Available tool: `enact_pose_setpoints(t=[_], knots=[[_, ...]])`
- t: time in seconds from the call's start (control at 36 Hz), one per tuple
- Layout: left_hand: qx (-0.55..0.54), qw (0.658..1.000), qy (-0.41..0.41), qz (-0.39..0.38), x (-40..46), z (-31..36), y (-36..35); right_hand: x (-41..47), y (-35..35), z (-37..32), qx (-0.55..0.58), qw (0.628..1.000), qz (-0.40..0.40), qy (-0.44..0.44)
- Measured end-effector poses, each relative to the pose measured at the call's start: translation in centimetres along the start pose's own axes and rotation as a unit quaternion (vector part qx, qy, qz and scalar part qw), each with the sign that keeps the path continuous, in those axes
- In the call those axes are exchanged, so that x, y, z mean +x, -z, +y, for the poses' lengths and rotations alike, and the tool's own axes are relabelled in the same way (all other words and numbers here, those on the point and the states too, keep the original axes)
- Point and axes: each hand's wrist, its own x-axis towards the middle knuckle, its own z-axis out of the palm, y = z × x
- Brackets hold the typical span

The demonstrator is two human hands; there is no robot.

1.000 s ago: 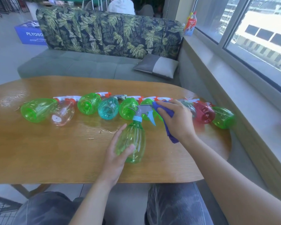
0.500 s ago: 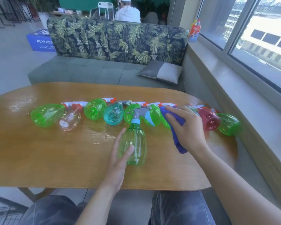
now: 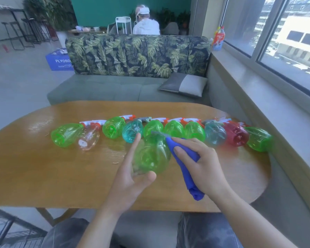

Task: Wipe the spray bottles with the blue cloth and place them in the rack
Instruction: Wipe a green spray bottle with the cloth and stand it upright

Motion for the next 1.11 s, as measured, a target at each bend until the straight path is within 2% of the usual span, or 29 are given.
enact_pose_setpoints(t=[0.19,0.31,0.36,0.47,0.53,0.58,0.64,0.69,0.86,1.11], knots=[[0.092,0.995,-0.017,0.037,0.1,1.3,-0.2,-0.3,-0.2,-1.4,0.111,0.991,0.004,-0.073],[0.159,0.982,-0.045,0.09,0.6,1.5,-0.1,-0.6,-0.2,-2.1,0.102,0.993,-0.007,-0.066],[0.19,0.975,-0.057,0.099,0.9,1.6,0.1,-0.5,0.1,-2.5,0.06,0.998,0.002,-0.026],[0.239,0.96,-0.088,0.118,1.3,2.2,0.1,-0.6,0.9,-4.4,-0.052,0.989,0.047,0.129],[0.245,0.957,-0.093,0.123,1.4,2.7,0.0,-0.7,1.3,-4.8,-0.131,0.966,0.052,0.216],[0.246,0.956,-0.096,0.128,1.4,3.3,0.0,-0.6,1.8,-4.7,-0.226,0.926,0.057,0.296],[0.269,0.949,-0.106,0.127,1.4,3.7,0.0,-0.4,2.2,-4.5,-0.301,0.887,0.079,0.341],[0.304,0.937,-0.117,0.123,1.4,3.9,0.1,-0.3,2.4,-4.7,-0.33,0.871,0.098,0.351],[0.33,0.927,-0.134,0.115,1.6,4.0,-0.8,0.4,1.2,-6.4,-0.345,0.859,0.116,0.359],[0.315,0.935,-0.108,0.119,1.7,4.6,-0.5,-1.5,-0.8,-7.1,-0.342,0.846,0.007,0.409]])
